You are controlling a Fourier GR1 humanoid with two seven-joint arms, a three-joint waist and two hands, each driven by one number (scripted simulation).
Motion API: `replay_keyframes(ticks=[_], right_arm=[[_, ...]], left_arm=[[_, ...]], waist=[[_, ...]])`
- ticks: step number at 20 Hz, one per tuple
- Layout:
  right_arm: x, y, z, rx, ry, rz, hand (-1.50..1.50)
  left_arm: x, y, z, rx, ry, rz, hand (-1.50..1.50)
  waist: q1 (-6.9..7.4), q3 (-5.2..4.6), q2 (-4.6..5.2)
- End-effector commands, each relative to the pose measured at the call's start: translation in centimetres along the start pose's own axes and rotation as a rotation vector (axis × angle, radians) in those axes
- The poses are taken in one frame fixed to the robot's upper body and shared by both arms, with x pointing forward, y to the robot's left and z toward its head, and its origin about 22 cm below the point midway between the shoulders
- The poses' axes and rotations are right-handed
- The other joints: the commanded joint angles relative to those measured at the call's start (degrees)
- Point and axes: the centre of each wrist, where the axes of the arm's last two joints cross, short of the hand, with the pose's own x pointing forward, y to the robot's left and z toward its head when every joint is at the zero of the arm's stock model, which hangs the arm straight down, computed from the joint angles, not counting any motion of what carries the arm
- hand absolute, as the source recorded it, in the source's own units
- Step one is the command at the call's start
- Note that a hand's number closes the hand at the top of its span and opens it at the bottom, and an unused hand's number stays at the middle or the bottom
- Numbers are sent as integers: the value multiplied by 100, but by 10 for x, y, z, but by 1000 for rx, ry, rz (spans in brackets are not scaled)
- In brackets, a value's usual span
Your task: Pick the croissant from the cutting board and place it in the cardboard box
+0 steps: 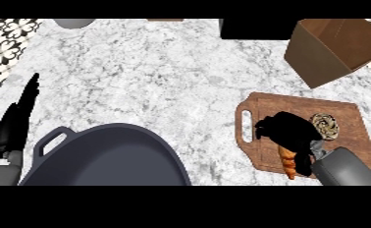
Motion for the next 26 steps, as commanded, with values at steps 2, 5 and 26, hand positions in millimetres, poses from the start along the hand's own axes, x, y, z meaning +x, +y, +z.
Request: replay_keyframes(ticks=[2,5,26], right_arm=[[-13,11,-16,-85,47,75,150],[-98,24,60,-279,335,-221,150],[-239,57,268,-1066,680,-355,150]], left_arm=[[6,0,8,3,-6,0,0],[-3,8,3,26,27,9,0],[-4,-3,-4,-3,-4,17,0]], waist=[[20,38,63],[-223,63,53],[64,47,96]])
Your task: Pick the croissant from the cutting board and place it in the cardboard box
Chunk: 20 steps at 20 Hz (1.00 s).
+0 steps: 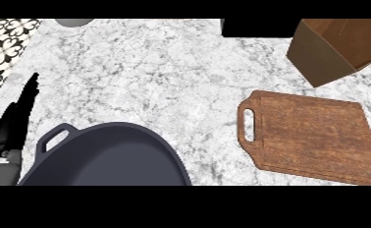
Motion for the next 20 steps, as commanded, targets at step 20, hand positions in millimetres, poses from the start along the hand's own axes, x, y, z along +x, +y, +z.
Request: replay_keyframes(ticks=[20], right_arm=[[130,1,-147,39,-10,-441,150]], left_arm=[[10,-15,-16,-11,-31,-1,0]], waist=[[174,-11,62]])
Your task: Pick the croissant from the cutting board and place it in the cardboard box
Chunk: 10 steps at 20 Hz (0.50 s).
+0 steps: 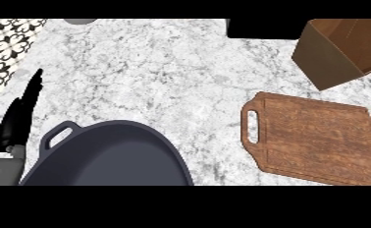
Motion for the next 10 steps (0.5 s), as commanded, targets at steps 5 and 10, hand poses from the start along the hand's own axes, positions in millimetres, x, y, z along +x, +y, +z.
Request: replay_keyframes(ticks=[5,10], right_arm=[[35,58,-31,52,54,-68,150],[22,80,-22,48,114,-21,150]], left_arm=[[19,2,-14,-40,5,21,0],[13,-11,-3,-29,-23,24,0]], waist=[[87,-14,72],[229,-6,131]])
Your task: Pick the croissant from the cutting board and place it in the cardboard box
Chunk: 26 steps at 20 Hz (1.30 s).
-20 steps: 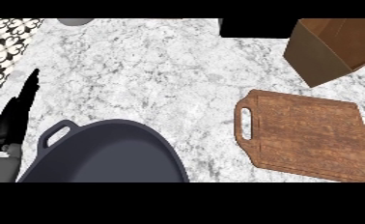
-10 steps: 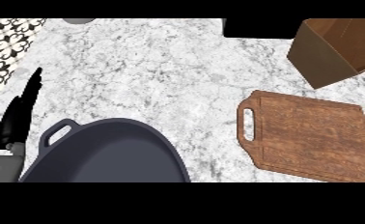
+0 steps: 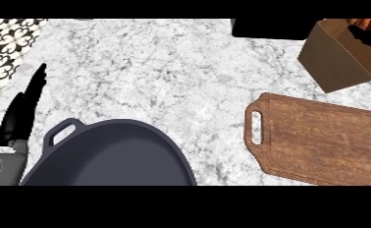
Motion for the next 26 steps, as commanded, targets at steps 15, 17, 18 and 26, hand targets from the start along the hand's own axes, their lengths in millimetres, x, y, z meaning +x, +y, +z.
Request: replay_keyframes(ticks=[15,17,18,26], right_arm=[[-1,52,1,40,139,-140,-150],[5,62,-1,-60,108,-179,-150],[-2,54,2,-85,91,-188,-150],[-20,-5,9,-300,59,-425,-150]], left_arm=[[0,-14,-2,-34,-21,8,0],[7,-19,1,-26,-30,6,0],[23,-3,-8,-14,-17,10,0],[8,-5,0,-7,-13,2,0]], waist=[[113,7,86],[200,18,106],[156,24,74],[44,18,38]])
